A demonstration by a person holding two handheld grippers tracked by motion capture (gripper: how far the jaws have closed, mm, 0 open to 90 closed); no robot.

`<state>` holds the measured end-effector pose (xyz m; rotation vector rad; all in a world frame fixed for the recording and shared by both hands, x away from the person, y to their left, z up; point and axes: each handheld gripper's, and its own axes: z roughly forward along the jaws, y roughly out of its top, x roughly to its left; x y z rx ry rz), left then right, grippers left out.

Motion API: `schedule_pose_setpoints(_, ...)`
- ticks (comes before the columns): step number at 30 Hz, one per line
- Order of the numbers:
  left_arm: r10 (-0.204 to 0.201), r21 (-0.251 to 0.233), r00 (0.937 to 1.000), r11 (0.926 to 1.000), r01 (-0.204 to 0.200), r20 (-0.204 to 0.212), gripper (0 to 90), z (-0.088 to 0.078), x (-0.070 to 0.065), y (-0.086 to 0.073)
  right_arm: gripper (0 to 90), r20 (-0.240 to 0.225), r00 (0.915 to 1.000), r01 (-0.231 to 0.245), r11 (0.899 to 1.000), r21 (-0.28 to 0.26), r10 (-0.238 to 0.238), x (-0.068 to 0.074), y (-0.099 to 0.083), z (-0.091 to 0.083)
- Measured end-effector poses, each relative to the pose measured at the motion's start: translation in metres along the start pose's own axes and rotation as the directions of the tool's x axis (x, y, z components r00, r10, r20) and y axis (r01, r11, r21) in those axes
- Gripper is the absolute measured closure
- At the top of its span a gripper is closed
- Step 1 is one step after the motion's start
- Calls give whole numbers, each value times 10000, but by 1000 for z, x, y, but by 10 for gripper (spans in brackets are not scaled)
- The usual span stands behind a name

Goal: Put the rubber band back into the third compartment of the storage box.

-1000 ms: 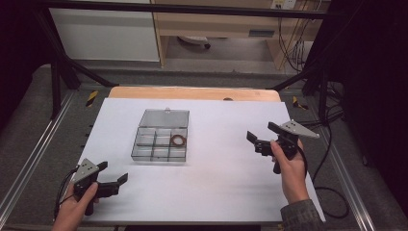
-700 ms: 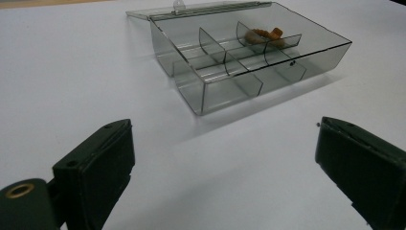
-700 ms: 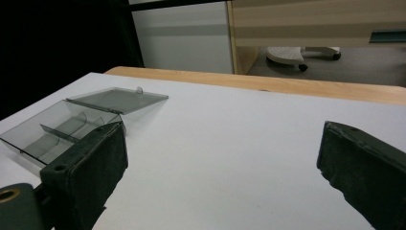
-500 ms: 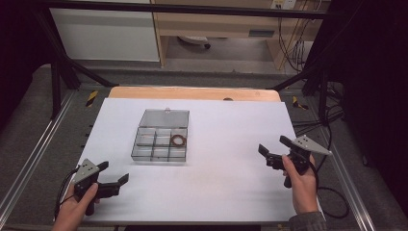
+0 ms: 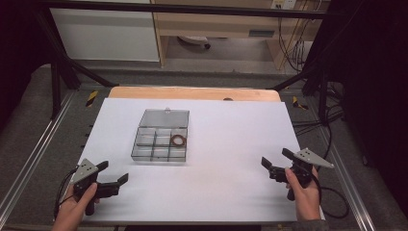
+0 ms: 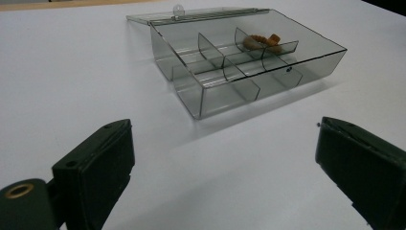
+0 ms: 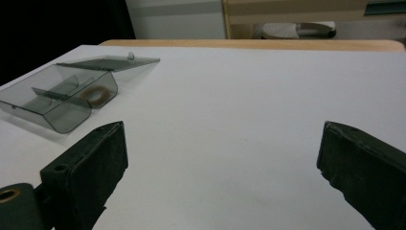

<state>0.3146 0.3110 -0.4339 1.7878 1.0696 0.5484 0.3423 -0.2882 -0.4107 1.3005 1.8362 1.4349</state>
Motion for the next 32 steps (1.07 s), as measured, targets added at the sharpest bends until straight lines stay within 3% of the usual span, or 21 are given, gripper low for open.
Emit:
schedule_pose_setpoints(14,27,-92,10000,10000,-26,53,62,-1,-1,2,39,-636,9974,393,9942,1001,-330,15,-21,15)
schedule_pose_setpoints(24,98,-68,9999,9999,-97,122,62,-1,-2,2,56,-984,9933,725,9902,1196,-609,25,-26,33)
schedule_pose_setpoints(32,146,7,9998,9999,-146,113,62,0,-3,2,45,-784,9915,1158,9781,1726,-1036,29,-26,55)
